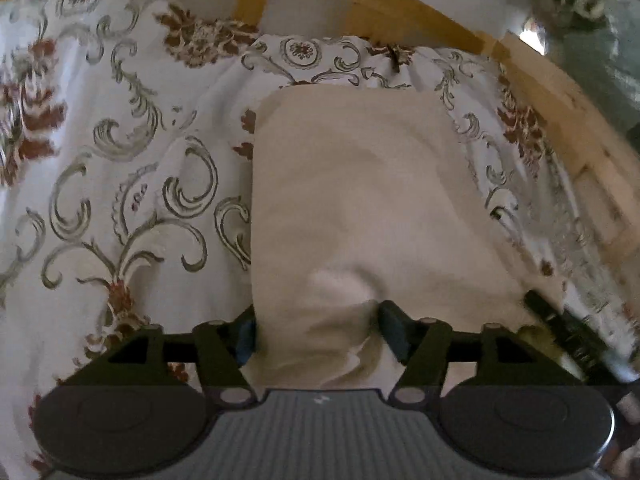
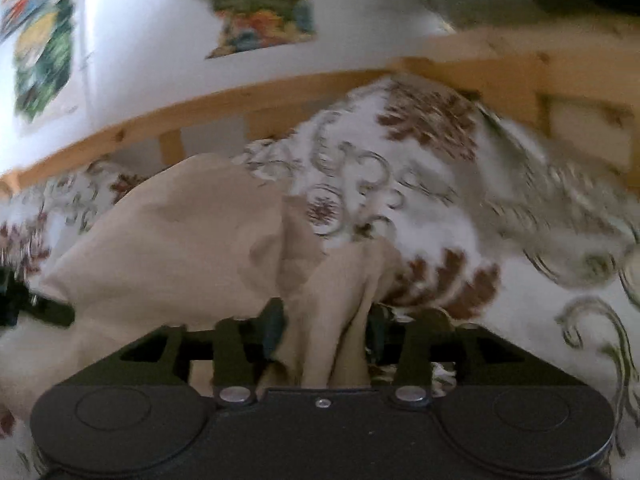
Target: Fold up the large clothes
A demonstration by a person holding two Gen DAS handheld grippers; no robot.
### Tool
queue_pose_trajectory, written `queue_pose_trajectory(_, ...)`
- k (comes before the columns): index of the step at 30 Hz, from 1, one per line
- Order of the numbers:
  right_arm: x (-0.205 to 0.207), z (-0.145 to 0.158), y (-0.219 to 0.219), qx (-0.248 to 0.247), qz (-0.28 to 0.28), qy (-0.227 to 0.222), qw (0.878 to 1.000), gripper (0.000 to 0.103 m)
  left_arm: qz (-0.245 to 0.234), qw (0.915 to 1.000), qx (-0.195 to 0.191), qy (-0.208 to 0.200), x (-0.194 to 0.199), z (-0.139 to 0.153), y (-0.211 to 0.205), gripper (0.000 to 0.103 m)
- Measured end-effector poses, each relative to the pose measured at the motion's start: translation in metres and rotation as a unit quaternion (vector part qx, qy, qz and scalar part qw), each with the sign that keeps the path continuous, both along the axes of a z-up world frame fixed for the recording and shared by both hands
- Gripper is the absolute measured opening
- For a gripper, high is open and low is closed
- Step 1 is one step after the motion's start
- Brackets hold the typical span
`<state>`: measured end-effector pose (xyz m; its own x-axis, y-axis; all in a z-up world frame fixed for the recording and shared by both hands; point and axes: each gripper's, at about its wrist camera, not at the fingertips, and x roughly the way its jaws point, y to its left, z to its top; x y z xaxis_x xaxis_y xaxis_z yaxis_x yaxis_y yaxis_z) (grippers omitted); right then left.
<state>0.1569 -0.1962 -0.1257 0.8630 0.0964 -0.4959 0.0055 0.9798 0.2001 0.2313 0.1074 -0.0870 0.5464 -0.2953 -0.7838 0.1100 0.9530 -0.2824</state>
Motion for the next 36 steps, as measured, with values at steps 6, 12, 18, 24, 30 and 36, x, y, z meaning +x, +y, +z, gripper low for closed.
queue_pose_trajectory(6,-0.015,0.012,-0.009,-0.021,-0.023,-0.012,0.999,0.088,0.021,0.9983,0.035,-0.043,-0.030,0.011,-0.022,0.097)
queue_pose_trajectory(12,-0.039,0.022,-0.010,-0.037,-0.014,-0.015,0.999,0.079,0.018,0.9960,0.052,-0.071,-0.064,0.022,-0.034,0.101)
queue_pose_trajectory(18,-0.034,0.026,-0.009,-0.042,-0.005,-0.015,0.999,0.050,-0.020,0.9925,0.074,-0.096,-0.083,0.027,-0.040,0.102)
queue_pose_trajectory(24,-0.012,0.013,0.002,-0.078,0.005,-0.013,0.997,0.010,-0.032,0.9928,0.082,-0.081,-0.083,0.021,-0.040,0.102)
queue_pose_trajectory(30,0.004,0.008,0.020,-0.182,0.036,-0.051,0.981,0.005,-0.028,0.9970,0.032,-0.065,-0.094,0.016,-0.025,0.102)
queue_pose_trajectory(36,0.013,0.003,0.018,-0.188,0.033,-0.032,0.981,0.020,0.000,0.9959,0.032,-0.084,-0.113,0.019,-0.018,0.102)
